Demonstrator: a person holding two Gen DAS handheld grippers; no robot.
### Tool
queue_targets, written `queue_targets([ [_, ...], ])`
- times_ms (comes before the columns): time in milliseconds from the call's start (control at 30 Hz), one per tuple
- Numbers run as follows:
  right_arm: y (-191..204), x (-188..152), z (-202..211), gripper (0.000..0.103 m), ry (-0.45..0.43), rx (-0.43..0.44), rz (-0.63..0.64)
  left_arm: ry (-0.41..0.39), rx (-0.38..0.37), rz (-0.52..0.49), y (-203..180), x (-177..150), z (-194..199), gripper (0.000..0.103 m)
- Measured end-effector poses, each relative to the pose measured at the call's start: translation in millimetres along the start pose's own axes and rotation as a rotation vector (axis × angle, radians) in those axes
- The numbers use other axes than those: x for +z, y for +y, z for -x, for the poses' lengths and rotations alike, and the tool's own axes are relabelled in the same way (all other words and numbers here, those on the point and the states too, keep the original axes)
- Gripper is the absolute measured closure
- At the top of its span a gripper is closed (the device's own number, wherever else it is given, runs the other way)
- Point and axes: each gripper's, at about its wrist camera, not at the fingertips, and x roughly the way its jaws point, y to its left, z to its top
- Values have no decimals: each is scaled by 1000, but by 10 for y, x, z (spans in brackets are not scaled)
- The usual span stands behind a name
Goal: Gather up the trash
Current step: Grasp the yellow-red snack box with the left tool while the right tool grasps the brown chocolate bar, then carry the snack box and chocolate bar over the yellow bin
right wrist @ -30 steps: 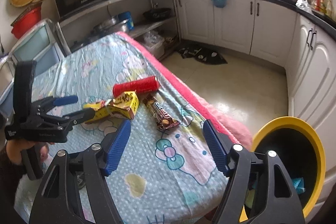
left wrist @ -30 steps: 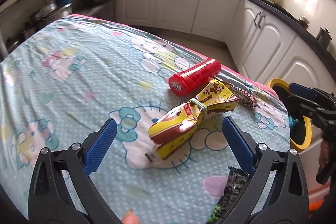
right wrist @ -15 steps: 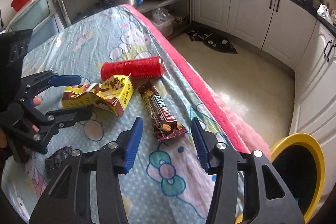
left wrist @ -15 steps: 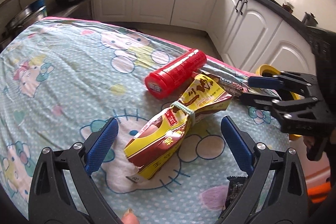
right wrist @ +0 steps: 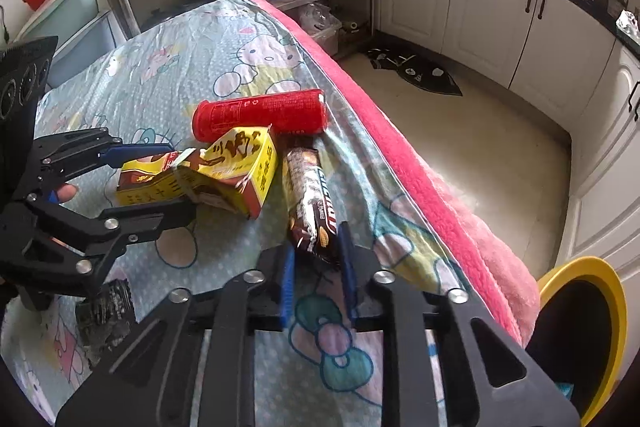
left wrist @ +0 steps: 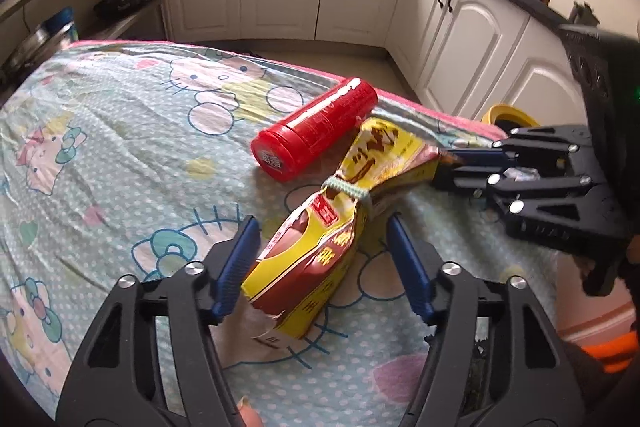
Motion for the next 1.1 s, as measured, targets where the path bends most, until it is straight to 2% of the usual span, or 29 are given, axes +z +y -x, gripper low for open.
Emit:
queue_targets([
  [100,-36,-68,40,91,-8,7,-23,0,19,-32,-84,-27,2,61],
  [267,-78,-193,115,94,-29,24,-82,-6,21,-65,-182,-95,48,69],
  [400,-106,-285,182,95,-43,35,-119,-14,31,-53,-209,-146,86,74],
  [833,-149,-561,451,95,-78,51,-204,-67,43,78,-71,-303,387,74],
  [1100,-201,-712,746,95,-135,57,-243,-102,49,132,-83,-281,597,74],
])
